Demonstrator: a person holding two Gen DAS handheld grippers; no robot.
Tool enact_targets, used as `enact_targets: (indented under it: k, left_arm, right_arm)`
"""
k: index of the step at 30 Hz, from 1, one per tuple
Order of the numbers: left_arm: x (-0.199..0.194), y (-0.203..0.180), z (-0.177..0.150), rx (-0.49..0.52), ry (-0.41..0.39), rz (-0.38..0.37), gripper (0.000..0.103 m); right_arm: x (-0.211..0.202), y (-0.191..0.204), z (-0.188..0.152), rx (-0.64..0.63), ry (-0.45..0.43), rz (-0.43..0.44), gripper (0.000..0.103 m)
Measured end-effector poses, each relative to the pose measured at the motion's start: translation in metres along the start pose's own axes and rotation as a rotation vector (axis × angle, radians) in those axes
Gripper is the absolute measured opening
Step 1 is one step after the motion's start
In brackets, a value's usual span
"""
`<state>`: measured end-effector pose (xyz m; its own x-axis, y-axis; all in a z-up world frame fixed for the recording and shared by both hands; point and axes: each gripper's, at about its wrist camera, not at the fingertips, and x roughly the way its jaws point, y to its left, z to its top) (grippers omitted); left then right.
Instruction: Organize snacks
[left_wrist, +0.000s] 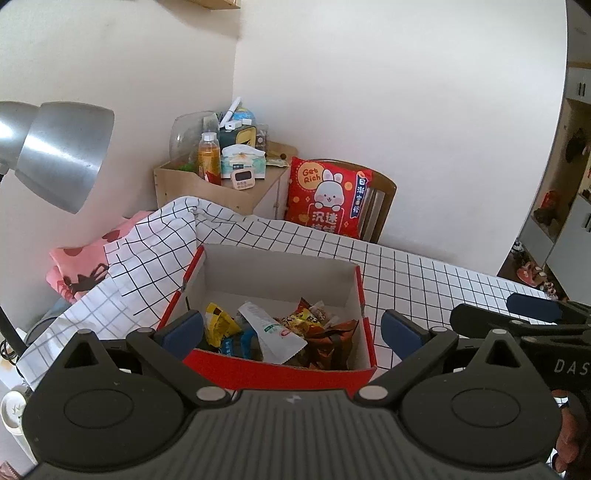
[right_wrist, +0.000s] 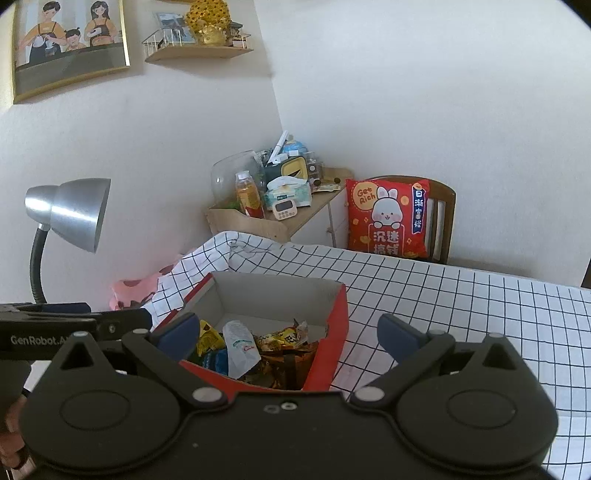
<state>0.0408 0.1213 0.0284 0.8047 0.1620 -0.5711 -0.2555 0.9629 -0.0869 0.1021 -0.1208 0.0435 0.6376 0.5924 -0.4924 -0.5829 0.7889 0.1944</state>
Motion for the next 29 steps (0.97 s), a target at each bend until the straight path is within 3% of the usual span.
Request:
enact_targets:
  k: [29]
  left_arm:
    - [0.011,-0.005,-0.005,-0.012,0.08,0.0,0.103]
  right_arm:
    - [0.01,-0.008,-0.009,0.028,0.06,-0.001,0.103]
